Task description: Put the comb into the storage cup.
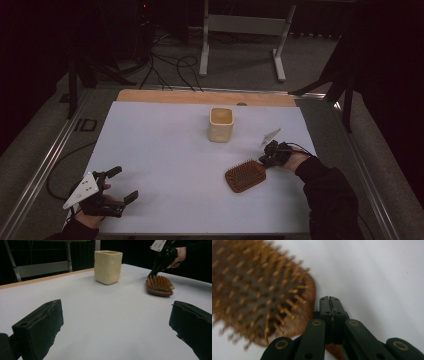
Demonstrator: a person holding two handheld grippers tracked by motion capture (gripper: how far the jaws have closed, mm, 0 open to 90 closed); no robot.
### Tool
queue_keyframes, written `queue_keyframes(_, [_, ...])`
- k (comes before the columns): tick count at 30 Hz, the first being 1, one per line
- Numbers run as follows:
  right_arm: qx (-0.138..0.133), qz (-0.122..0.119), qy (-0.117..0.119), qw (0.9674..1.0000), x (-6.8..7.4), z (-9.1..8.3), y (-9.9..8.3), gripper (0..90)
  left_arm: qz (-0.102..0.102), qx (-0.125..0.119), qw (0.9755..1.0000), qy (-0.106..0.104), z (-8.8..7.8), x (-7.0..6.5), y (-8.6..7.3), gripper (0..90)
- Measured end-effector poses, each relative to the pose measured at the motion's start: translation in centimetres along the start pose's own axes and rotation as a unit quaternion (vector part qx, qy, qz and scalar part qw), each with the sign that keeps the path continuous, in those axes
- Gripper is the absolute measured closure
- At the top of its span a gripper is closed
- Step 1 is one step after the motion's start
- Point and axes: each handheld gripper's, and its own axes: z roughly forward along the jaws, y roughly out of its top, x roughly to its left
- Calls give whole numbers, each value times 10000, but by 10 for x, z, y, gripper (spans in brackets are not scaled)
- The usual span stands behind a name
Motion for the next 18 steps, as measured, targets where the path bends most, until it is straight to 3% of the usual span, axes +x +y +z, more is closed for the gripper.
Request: queue_keyframes(18, [-78,338,-114,9993,35,-15,-36,900,-12,-2,10000,-2,1,0,0,1])
